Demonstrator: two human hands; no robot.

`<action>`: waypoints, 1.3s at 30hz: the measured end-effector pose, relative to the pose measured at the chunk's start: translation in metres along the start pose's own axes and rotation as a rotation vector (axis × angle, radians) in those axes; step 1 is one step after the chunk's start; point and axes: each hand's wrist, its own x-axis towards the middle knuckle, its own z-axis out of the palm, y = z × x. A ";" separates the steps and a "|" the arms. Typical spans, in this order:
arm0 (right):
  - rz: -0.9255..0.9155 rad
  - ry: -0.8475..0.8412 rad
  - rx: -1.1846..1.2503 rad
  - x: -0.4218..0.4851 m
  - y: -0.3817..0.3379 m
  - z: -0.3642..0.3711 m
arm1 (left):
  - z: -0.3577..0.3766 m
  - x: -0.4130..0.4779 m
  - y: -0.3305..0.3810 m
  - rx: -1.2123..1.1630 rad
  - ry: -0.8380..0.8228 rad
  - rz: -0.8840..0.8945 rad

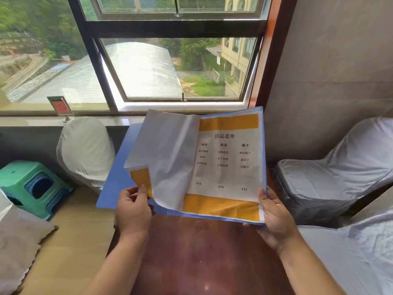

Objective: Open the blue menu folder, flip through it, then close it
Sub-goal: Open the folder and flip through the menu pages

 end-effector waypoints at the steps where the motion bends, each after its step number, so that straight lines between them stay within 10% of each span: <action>1: 0.002 0.000 -0.001 0.001 0.000 0.000 | -0.001 0.001 -0.003 0.055 0.027 0.000; 6: 0.024 -0.006 -0.005 0.002 0.002 0.004 | -0.004 -0.022 0.003 0.330 0.131 0.516; 9: 0.026 -0.007 -0.010 0.002 0.001 0.005 | 0.011 -0.049 0.008 0.534 -0.101 0.951; 17: 0.020 -0.080 -0.003 -0.003 0.003 0.015 | 0.048 -0.087 0.009 0.867 -0.380 0.886; 27: -0.003 -0.047 -0.004 -0.013 0.001 0.020 | 0.055 -0.088 0.011 0.686 -0.384 1.060; 39: -0.013 0.044 -0.057 -0.009 -0.013 0.003 | 0.010 -0.024 -0.018 -0.227 -0.042 -0.127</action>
